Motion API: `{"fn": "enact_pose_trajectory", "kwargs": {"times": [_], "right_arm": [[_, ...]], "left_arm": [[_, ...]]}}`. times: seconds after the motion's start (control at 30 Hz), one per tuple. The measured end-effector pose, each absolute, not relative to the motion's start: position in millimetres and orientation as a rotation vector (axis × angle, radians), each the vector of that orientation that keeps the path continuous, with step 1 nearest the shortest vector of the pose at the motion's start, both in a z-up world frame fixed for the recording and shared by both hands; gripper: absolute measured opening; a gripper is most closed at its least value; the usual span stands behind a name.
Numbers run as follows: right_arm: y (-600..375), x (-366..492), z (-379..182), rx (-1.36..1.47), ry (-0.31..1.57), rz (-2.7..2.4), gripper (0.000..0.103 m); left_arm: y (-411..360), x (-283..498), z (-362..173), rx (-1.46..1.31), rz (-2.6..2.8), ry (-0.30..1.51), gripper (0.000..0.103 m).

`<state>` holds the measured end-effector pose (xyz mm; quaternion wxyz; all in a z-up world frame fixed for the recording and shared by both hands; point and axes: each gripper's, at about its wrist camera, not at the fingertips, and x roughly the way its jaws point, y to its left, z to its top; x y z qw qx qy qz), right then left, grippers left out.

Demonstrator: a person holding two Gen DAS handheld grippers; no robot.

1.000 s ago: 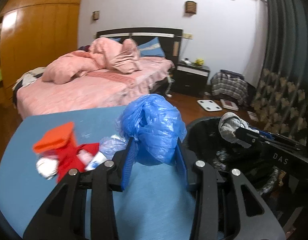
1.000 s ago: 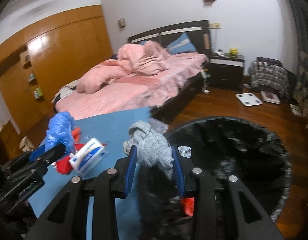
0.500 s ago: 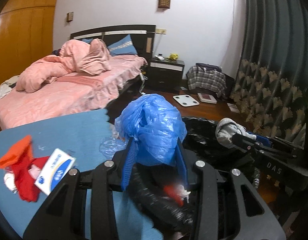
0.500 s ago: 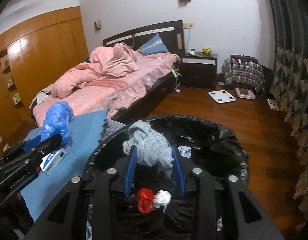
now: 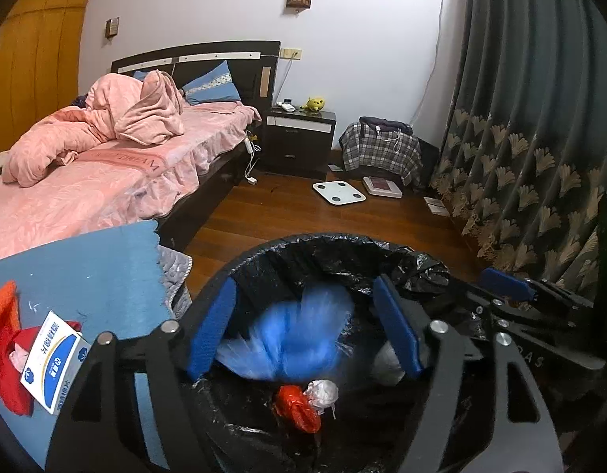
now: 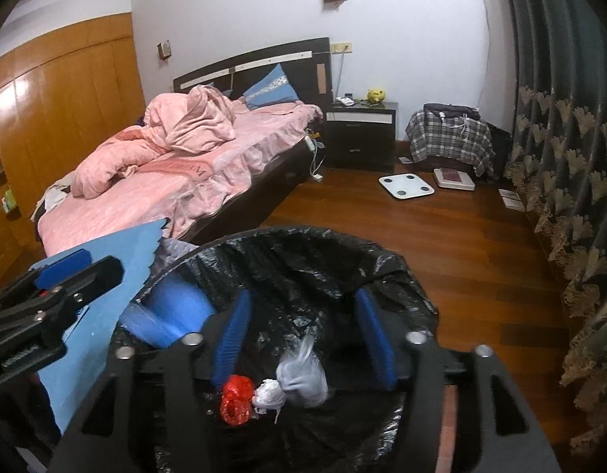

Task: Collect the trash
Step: 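Move both tools over the bin and release the blue bag and grey sock, then return both tools to the table and approach the white-blue alcohol pad box with the right tool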

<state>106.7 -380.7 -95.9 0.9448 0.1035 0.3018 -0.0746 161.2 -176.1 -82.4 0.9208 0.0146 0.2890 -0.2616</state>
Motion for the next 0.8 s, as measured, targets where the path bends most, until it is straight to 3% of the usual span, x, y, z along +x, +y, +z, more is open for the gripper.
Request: {"fn": "enact_pose_trajectory", "kwargs": {"times": [0.07,0.13,0.2,0.8], "right_arm": [[-383,105,-96,0.212,0.611,-0.162,0.08],[-383,101,-95,0.21,0.599,-0.175,0.091],[-379,99,-93,0.202,0.587,-0.181,0.096],[-228,125,-87,0.144,0.592,0.061,0.097]], "left_arm": [[-171,160,-82,0.034,-0.523,0.586,0.079],[-161,159,-81,0.038,-0.498,0.58,0.084],[-151,156,-79,0.037,-0.475,0.574,0.088],[35,132,-94,0.016,-0.096,0.577,0.091]]}}
